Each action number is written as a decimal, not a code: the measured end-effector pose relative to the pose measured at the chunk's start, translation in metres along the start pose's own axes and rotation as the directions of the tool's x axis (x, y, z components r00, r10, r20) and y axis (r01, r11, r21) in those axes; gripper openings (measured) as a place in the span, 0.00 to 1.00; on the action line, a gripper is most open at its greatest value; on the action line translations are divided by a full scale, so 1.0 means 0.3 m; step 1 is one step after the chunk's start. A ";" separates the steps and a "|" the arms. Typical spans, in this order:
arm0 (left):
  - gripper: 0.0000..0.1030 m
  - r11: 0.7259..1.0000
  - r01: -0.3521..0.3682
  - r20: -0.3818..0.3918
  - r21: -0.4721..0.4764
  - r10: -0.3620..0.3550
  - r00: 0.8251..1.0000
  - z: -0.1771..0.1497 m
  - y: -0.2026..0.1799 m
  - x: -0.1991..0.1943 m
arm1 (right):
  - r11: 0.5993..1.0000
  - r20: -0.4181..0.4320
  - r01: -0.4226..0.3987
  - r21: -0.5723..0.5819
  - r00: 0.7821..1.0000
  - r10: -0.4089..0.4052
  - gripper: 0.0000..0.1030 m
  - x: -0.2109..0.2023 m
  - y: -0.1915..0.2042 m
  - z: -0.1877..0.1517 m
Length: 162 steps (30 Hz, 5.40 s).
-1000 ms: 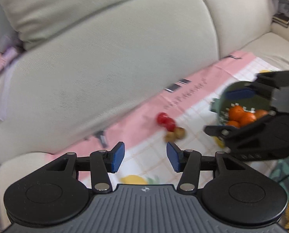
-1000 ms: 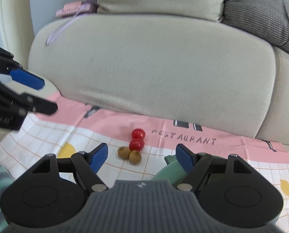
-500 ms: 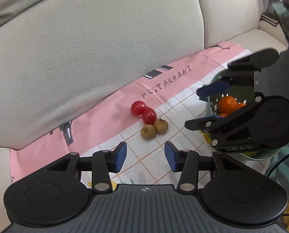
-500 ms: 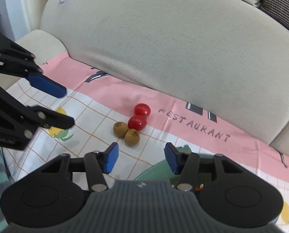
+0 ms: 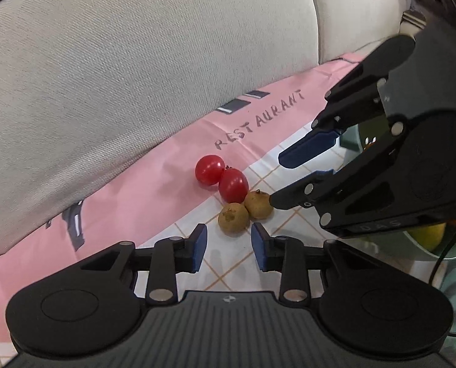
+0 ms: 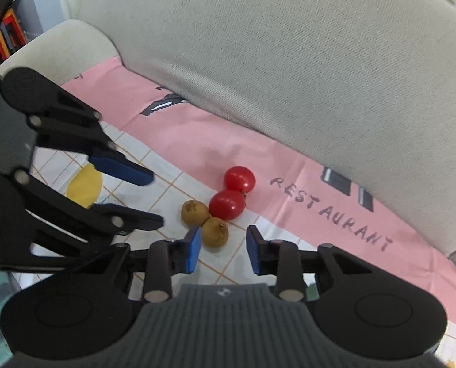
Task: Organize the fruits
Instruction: 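Grasp a brown kiwi with the left tool while the right tool grasps the other kiwi, then carry the kiwi in the left tool while the right tool carries its kiwi over the colander, then lower and open the left tool releasing its kiwi while the right tool releases its kiwi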
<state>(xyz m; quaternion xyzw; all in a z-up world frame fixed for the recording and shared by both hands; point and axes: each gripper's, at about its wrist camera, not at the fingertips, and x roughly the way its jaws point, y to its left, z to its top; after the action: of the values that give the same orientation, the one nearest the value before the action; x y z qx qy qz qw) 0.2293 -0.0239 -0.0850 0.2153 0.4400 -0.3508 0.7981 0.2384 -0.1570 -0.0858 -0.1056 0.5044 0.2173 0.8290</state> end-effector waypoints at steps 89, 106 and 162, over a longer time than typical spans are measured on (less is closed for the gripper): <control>0.26 0.999 0.009 0.136 -0.040 -0.004 0.991 -0.012 -0.449 -0.403 | 0.875 0.191 0.071 0.478 0.965 -0.182 0.21 -0.449 0.034 -0.526; 0.26 0.999 0.012 -0.029 0.037 -0.011 1.000 0.104 -0.515 -0.137 | 0.820 0.186 0.149 0.552 0.937 -0.296 0.21 -0.395 -0.111 -0.586; 0.45 0.996 -0.092 -0.009 0.004 0.092 0.996 0.076 -0.502 -0.231 | 0.816 0.182 0.249 0.521 0.902 -0.392 0.54 -0.386 -0.074 -0.580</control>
<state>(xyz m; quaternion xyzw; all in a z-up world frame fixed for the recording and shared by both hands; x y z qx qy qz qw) 0.1036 -0.1127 -0.0192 0.2385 0.4328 -0.3135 0.8109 0.0652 -0.2746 -0.0663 0.0536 0.3941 -0.0479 0.9163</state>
